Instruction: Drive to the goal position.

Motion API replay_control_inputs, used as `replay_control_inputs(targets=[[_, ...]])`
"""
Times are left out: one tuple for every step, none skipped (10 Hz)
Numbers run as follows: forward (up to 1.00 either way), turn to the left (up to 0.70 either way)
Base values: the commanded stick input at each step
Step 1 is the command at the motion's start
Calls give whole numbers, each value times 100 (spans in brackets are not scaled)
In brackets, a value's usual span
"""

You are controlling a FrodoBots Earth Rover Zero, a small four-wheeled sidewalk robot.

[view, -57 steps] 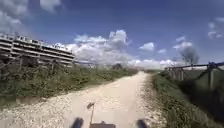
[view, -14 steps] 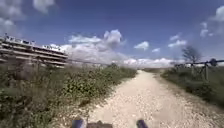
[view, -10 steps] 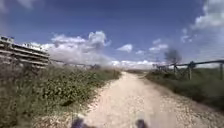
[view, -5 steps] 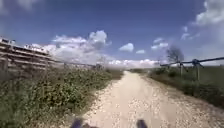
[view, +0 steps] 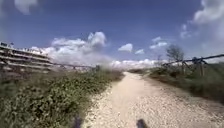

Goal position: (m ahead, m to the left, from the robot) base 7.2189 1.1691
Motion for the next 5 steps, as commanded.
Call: replay_control_inputs(targets=[[60, 0], [60, -6], [60, -43], [60, -30], [60, 0]])
